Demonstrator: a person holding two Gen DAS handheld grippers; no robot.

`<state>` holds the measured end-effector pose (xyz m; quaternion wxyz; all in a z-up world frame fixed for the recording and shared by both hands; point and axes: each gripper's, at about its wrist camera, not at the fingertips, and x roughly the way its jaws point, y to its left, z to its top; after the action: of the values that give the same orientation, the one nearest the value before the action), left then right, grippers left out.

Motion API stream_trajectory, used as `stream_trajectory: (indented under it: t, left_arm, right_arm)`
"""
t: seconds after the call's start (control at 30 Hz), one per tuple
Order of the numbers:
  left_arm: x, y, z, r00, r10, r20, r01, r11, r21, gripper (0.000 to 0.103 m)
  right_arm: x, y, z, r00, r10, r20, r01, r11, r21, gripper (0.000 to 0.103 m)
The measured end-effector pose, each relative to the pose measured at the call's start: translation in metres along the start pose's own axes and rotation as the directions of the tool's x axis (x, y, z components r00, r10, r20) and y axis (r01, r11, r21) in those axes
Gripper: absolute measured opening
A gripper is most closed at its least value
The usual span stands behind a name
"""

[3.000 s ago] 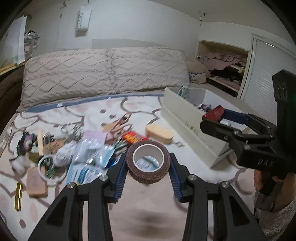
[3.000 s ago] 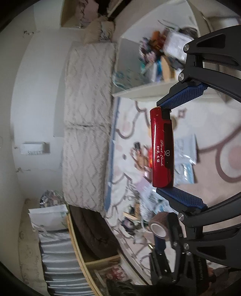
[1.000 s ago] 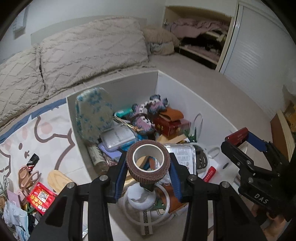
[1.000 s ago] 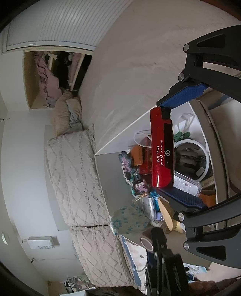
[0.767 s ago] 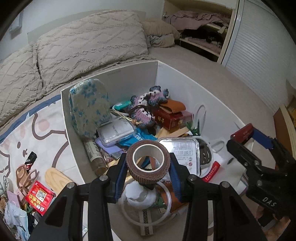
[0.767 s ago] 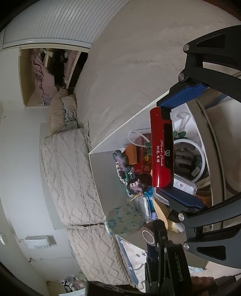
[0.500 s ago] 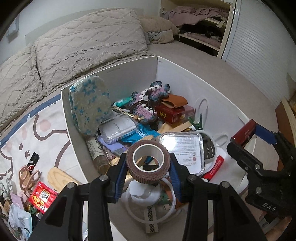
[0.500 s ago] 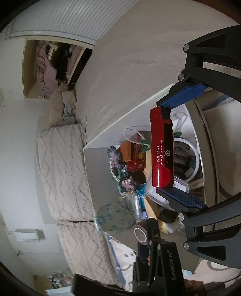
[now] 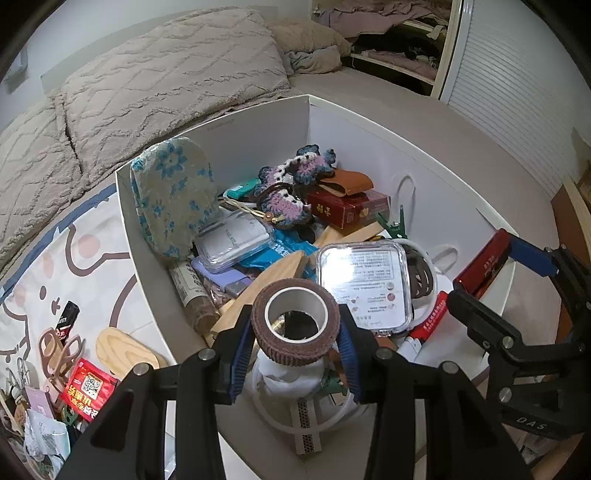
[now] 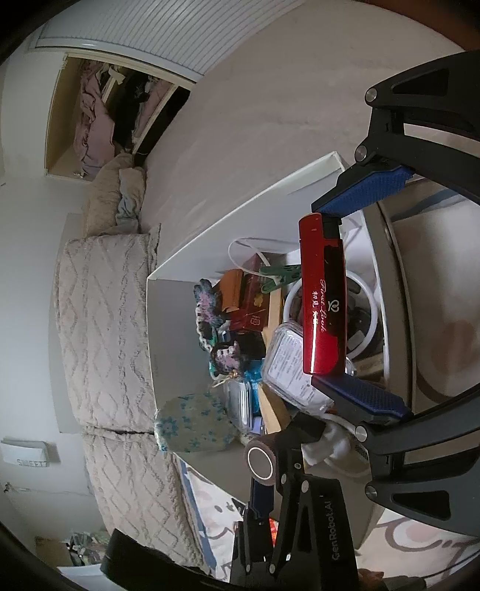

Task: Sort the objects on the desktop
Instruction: 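Lower the tape roll into the shoebox and open the left tool while the right lowers the lighter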

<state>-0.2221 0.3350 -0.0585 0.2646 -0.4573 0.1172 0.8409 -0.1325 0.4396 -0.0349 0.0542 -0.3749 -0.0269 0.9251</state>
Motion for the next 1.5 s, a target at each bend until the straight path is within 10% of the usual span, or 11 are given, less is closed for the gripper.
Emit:
stream_trajectory:
  t: [0.33, 1.5]
  left_arm:
    - [-0.005, 0.001, -0.002, 1.0, 0.014, -0.017, -0.013, 1.0, 0.015, 0.042]
    - [-0.026, -0.009, -0.013, 1.0, 0.024, 0.017, -0.025, 0.999, 0.034, 0.052]
  right_arm:
    - [-0.006, 0.005, -0.003, 1.0, -0.02, 0.0, 0.02, 0.999, -0.029, 0.097]
    - [-0.018, 0.003, -0.003, 0.998, -0.027, 0.052, 0.028, 0.999, -0.02, 0.097]
